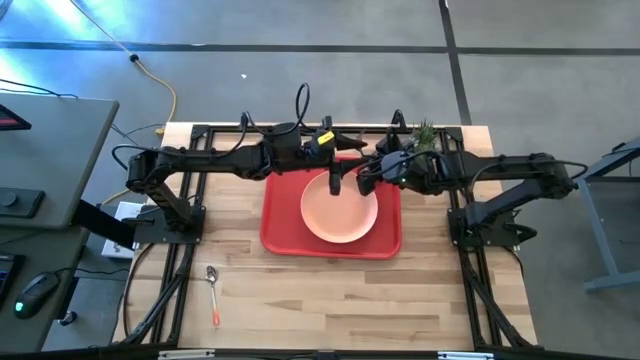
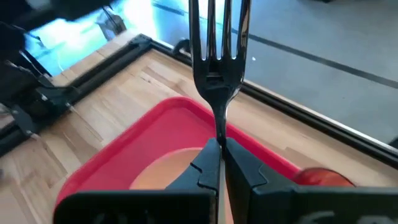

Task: Pick and place plate/cup/fork/spoon on tray
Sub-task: Put the white orange fork on the left side of the light orange plate

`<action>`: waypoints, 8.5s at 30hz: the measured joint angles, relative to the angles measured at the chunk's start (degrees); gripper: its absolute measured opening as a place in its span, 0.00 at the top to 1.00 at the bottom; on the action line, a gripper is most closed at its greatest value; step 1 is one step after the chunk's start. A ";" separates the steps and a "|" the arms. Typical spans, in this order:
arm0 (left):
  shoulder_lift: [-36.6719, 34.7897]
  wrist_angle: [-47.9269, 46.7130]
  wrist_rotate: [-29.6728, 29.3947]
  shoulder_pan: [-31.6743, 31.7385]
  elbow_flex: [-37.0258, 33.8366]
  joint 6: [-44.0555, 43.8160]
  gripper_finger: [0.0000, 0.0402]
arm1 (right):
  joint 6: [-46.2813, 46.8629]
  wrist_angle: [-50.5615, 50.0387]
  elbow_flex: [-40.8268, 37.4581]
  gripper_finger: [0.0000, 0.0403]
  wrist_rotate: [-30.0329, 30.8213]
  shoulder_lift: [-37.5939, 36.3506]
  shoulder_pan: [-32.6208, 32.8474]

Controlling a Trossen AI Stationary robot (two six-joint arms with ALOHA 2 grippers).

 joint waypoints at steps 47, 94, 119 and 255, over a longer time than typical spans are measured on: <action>0.00 -8.61 -0.07 1.40 0.00 -7.20 0.59 | -9.46 6.18 0.02 1.00 -0.33 1.29 -0.33; -5.97 -12.05 -9.03 2.23 -0.02 6.03 0.99 | -23.53 16.19 0.07 1.00 -6.86 1.25 -1.58; -15.91 -46.06 -2.31 11.95 -0.04 2.95 1.00 | -17.95 14.89 0.07 0.87 -8.34 1.25 -6.27; -17.14 -61.08 4.92 51.80 -3.61 11.08 0.67 | -20.38 -15.28 57.35 0.95 -41.22 70.95 -19.42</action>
